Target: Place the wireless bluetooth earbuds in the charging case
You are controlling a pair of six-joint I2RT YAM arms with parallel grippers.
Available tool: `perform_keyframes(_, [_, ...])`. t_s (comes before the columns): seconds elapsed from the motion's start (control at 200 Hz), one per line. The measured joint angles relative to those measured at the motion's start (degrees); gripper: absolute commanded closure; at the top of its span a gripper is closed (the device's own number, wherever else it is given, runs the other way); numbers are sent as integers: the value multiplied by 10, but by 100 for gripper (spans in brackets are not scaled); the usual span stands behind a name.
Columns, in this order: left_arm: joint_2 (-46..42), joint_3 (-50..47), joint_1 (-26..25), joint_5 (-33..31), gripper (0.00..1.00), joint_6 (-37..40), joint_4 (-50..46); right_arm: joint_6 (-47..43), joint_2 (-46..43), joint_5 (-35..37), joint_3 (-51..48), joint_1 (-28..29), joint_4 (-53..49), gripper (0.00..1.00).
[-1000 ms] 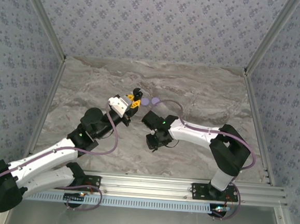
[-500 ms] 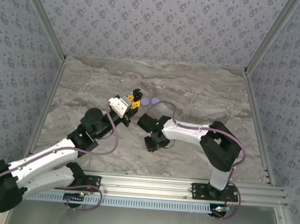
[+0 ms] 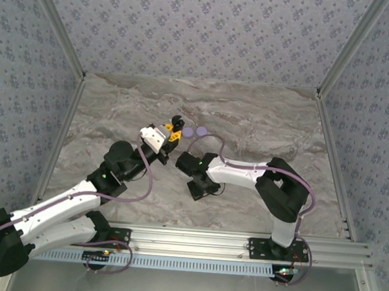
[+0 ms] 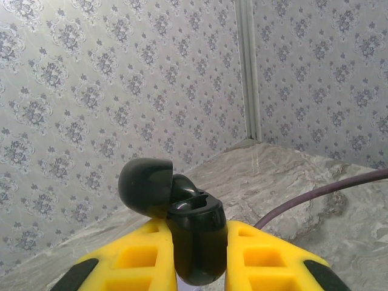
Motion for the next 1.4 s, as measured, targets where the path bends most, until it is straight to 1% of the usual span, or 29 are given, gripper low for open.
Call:
perform_keyframes(0.27, [0,0,0,0,100,0,0,0,-21,9,-14,0,-18,57])
perform_keyframes(0.38, [0,0,0,0,100,0,0,0,-22,9,-14,0,-21,57])
perform_keyframes(0.615, [0,0,0,0,100,0,0,0,-41,-5,-14,-1,-10,58])
perform_keyframes(0.959, [0,0,0,0,100,0,0,0,-24,-7,-14,-7,9,62])
perform_keyframes(1.069, [0,0,0,0,100,0,0,-2,-11,-9,-12,-7,11,64])
perform_keyframes(1.139, [0,0,0,0,100,0,0,-4,-6,-9,-10,-7,9,68])
perform_keyframes(1.259, [0,0,0,0,100,0,0,-9,-1,-9,-4,-7,10,73])
perform_keyframes(1.399, [0,0,0,0,100,0,0,-11,-1,-9,-3,-7,9,75])
